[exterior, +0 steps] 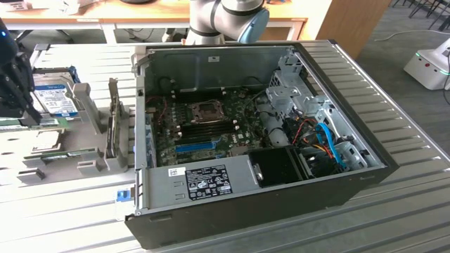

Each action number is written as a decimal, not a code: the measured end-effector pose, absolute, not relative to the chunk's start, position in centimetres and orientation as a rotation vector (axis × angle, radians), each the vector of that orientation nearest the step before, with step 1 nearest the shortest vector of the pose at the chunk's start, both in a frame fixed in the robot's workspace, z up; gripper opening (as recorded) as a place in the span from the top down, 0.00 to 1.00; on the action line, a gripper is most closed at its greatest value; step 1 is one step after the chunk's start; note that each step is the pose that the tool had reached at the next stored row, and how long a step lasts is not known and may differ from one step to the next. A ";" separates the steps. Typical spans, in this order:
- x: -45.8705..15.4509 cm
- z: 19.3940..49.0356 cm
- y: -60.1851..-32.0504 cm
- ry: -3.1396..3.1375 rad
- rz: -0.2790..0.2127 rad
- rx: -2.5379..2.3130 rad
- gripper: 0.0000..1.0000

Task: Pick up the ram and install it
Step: 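Pick up the ram and move it above insertion slot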

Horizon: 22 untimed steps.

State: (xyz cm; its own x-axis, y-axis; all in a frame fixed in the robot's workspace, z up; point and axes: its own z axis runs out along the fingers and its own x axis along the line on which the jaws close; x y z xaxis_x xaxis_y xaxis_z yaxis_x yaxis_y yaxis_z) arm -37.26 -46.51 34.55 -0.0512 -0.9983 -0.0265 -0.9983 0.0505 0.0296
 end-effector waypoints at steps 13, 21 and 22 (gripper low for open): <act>-37.3 37.4 -46.5 -2.276 -0.062 2.163 0.88; -37.3 39.0 -46.5 -2.276 -0.062 2.163 0.88; -37.3 39.4 -46.5 -2.276 -0.062 2.163 0.88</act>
State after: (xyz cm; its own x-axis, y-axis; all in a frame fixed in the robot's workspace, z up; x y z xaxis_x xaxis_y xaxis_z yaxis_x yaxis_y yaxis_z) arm -37.26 -46.51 39.40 -0.0512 -0.9983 -0.0265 -0.9983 0.0504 0.0296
